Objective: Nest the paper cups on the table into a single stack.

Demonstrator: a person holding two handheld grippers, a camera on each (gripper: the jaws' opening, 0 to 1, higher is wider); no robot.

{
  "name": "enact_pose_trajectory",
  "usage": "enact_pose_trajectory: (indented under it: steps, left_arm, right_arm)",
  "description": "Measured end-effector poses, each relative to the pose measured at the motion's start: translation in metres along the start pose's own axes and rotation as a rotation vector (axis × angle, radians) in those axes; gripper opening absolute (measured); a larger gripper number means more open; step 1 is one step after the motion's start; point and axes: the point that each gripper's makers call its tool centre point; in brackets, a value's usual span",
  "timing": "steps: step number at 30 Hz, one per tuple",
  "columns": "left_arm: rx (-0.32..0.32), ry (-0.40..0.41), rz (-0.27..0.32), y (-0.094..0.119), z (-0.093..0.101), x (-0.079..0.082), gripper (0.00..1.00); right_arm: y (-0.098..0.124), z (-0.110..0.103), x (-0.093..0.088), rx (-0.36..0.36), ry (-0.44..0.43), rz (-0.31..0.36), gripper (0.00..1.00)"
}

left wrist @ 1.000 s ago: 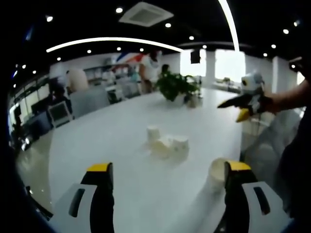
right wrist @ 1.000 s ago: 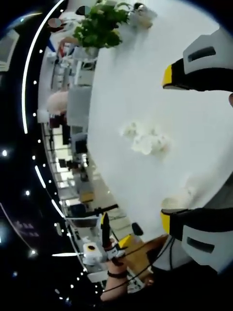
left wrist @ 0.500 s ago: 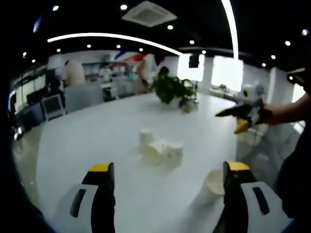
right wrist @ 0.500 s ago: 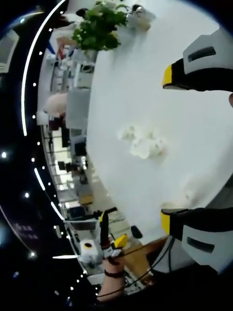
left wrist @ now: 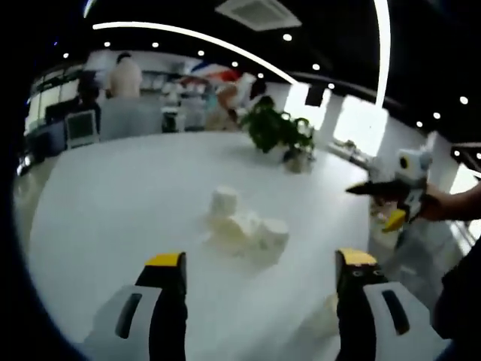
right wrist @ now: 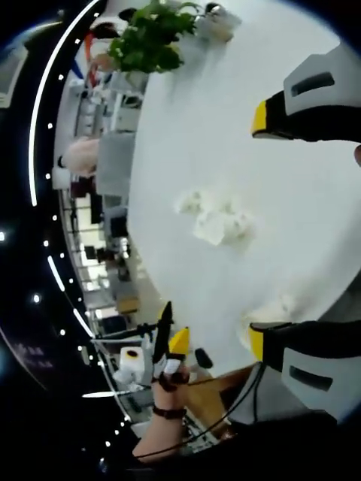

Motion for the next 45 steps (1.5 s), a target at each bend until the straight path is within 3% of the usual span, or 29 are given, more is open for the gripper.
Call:
enact_pose_trajectory:
  steps: [4, 12, 14, 19, 25, 36, 40, 45]
  left_arm:
    - [-0.004, 0.01, -0.042, -0.019, -0.001, -0.013, 0.75]
    - [-0.02, 0.142, 0.009, -0.045, -0.004, -0.016, 0.71]
    - [-0.026, 0.155, -0.003, -0.051, -0.005, -0.02, 0.7]
    - [-0.025, 0.178, 0.016, -0.062, -0.01, -0.018, 0.65]
    - [-0.041, 0.276, 0.038, -0.076, -0.015, -0.018, 0.55]
    - [-0.078, 0.342, 0.054, -0.097, -0.011, -0.022, 0.46]
    - [-0.094, 0.333, 0.07, -0.099, -0.01, -0.021, 0.32]
    - [-0.093, 0.35, 0.072, -0.106, -0.011, -0.024, 0.34]
  right_arm:
    - [-0.004, 0.003, -0.001, 0.007, -0.02, 0.007, 0.99]
    - [-0.005, 0.005, -0.008, 0.012, -0.052, 0.007, 0.99]
    - [-0.005, 0.006, -0.012, 0.013, -0.055, -0.003, 0.99]
    - [-0.003, 0.01, -0.015, 0.015, -0.063, -0.009, 0.98]
    - [-0.002, 0.017, -0.019, 0.008, -0.071, -0.021, 0.98]
    - [-0.004, 0.021, -0.022, 0.01, -0.082, -0.035, 0.97]
    - [-0.003, 0.021, -0.021, 0.015, -0.078, -0.036, 0.97]
    - [-0.001, 0.019, -0.024, 0.024, -0.07, -0.05, 0.97]
Point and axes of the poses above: the point that each gripper's makers call its tool centre point, and the gripper's own axes: y roughly backward along the fingers, z roughly to its right, x roughly out of its top, and after that the axes turned 7 degrees about z, right-handed
